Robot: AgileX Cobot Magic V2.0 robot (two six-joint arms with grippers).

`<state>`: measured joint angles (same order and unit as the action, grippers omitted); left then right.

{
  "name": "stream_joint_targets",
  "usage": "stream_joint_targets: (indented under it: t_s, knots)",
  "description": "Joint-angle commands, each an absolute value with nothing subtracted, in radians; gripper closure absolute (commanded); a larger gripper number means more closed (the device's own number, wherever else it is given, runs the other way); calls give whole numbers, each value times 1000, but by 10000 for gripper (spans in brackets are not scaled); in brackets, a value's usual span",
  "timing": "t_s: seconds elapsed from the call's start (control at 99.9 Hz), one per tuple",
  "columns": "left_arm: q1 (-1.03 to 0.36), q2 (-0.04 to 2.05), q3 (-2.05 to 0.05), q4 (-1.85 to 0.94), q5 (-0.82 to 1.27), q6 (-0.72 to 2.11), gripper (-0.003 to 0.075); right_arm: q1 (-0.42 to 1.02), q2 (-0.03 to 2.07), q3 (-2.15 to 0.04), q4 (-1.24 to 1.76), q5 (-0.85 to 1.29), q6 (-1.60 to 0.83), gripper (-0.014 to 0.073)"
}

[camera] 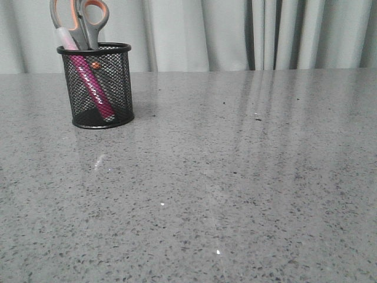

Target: Put pen and scissors into bin

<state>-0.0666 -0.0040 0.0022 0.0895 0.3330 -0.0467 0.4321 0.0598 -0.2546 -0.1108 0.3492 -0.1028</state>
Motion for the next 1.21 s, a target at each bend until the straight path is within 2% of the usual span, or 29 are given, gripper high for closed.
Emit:
stream_joint_targets:
  t_s: [0.0,0.09,0.19,0.3,0.45,0.57,1.201]
  knots:
    - [-64,-37,46,78,279,-59,739,291,78,-150,134,94,-340,662]
    - [-64,-37,46,78,279,-59,739,200,73,-52,152,-35,-370,662]
    - [-64,-37,46,78,279,-59,739,135,51,25,152,-33,-340,662]
    - [-64,-37,46,78,279,-59,739,81,2,25,142,126,-309,662]
    - [-64,-37,46,78,279,-59,739,20,-31,25,135,215,-309,662]
    - [-64,-37,46,78,279,-59,739,16,-31,25,135,310,-309,662]
    - [-64,-37,46,78,279,-59,739,16,-31,25,134,298,-309,662]
